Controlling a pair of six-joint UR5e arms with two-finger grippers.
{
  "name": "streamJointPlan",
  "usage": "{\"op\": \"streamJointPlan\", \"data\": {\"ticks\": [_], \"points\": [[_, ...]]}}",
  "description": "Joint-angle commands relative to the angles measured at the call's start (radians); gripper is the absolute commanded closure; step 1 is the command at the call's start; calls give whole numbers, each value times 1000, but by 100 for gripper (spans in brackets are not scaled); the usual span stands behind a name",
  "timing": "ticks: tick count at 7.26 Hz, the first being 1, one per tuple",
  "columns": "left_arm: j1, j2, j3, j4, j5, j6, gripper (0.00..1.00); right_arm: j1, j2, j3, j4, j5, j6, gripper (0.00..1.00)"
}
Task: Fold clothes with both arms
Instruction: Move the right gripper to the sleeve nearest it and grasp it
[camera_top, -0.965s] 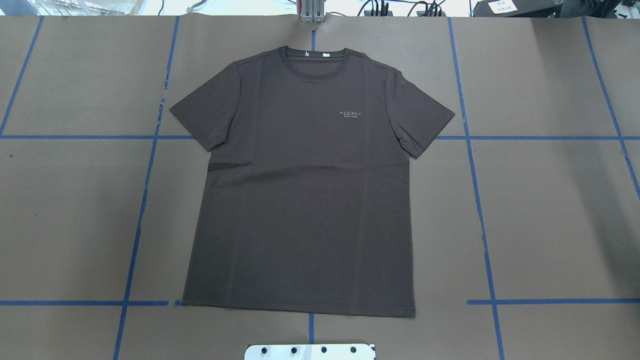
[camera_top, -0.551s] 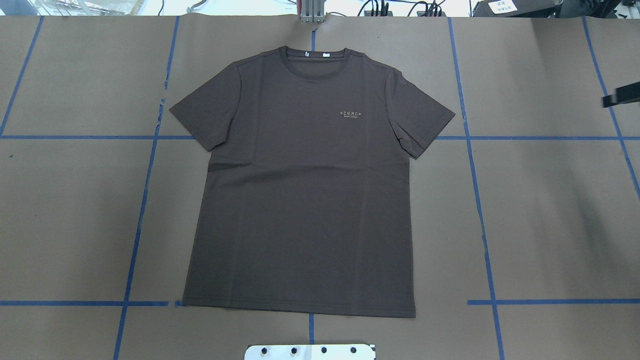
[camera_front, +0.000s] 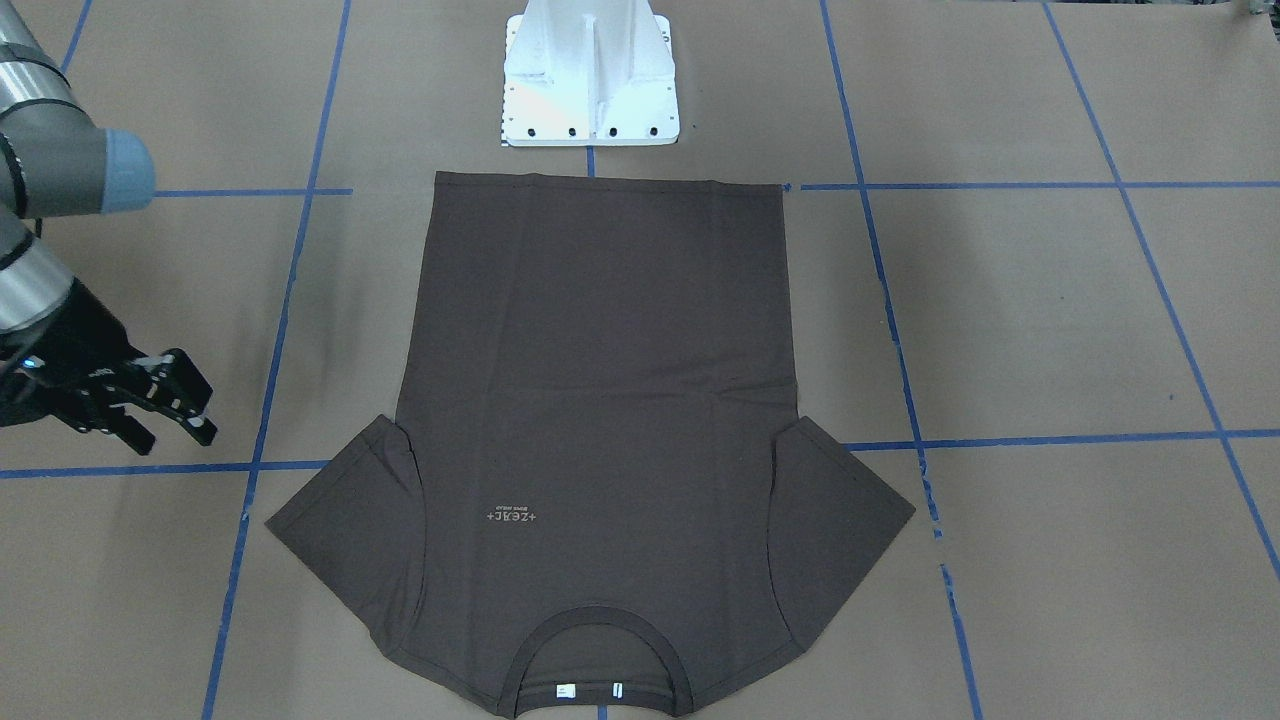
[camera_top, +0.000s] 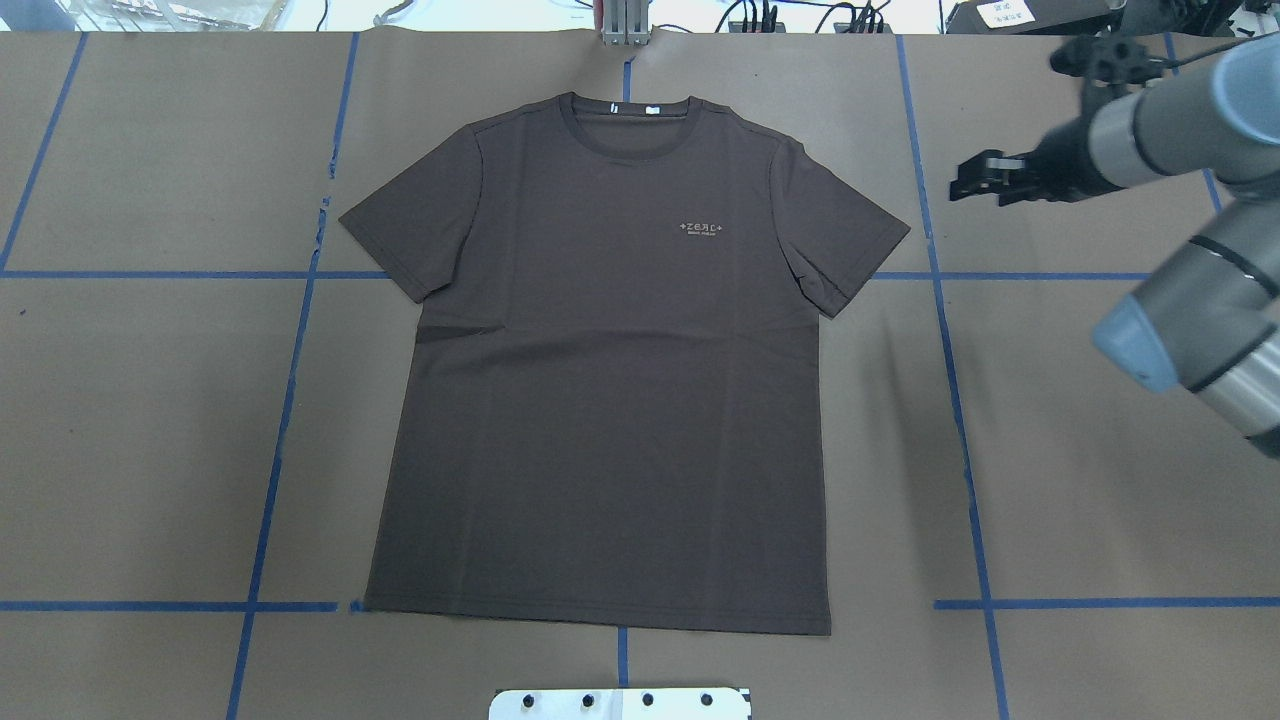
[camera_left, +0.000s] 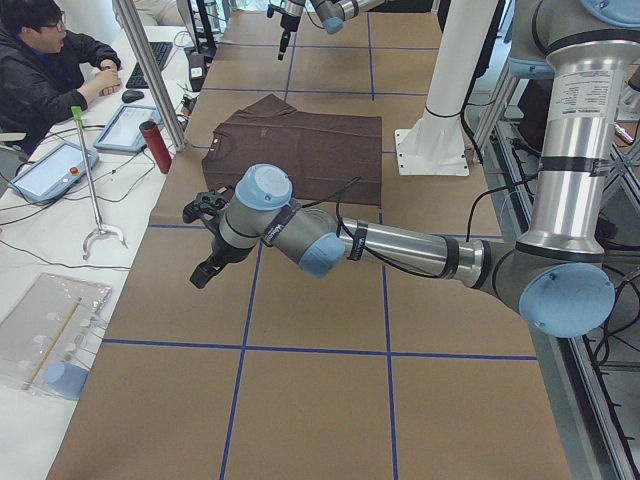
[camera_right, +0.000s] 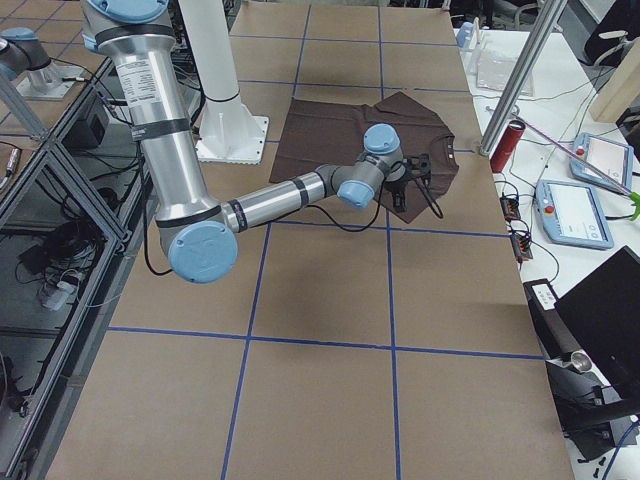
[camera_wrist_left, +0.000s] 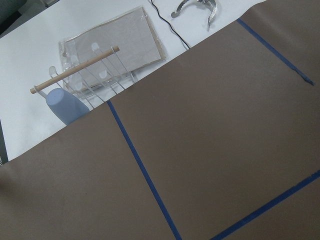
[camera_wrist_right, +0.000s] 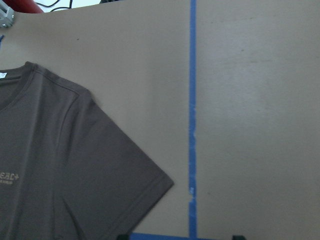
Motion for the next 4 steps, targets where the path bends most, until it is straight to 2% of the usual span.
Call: {"op": "streamJointPlan", "data": {"ticks": [1, 2, 4], "points": [[-1, 2, 0, 0, 0, 1, 0, -57, 82, -101, 5, -64, 20, 40], [-1, 2, 1, 0, 0, 1, 0, -65, 82, -118, 25, -68, 18, 43], [-1, 0, 1, 0, 0, 2, 0, -75, 132, -231, 30, -72, 11, 45]]}}
